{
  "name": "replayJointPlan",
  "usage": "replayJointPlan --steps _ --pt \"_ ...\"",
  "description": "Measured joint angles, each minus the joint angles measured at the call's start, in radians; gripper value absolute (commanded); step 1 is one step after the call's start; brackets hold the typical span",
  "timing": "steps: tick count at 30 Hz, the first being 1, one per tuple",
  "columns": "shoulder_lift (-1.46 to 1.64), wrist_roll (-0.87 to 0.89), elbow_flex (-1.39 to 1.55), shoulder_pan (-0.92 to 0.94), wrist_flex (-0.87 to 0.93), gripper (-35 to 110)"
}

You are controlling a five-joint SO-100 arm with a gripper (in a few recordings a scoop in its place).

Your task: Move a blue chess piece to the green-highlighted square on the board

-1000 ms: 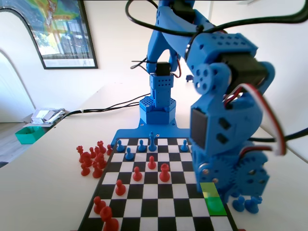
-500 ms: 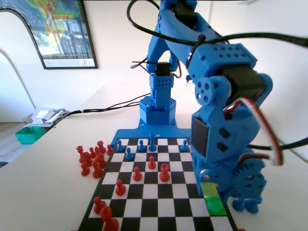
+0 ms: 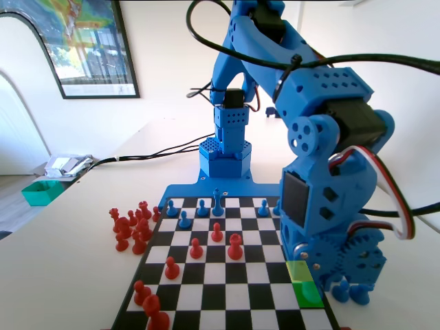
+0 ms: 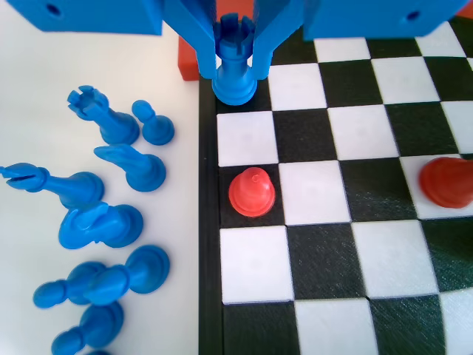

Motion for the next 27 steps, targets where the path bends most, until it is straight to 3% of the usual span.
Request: replayJointPlan --steps 16,27 --pt "0.0 0.005 0.0 0.011 -0.023 17" --pt "0.112 0.037 0.015 0.011 0.041 14"
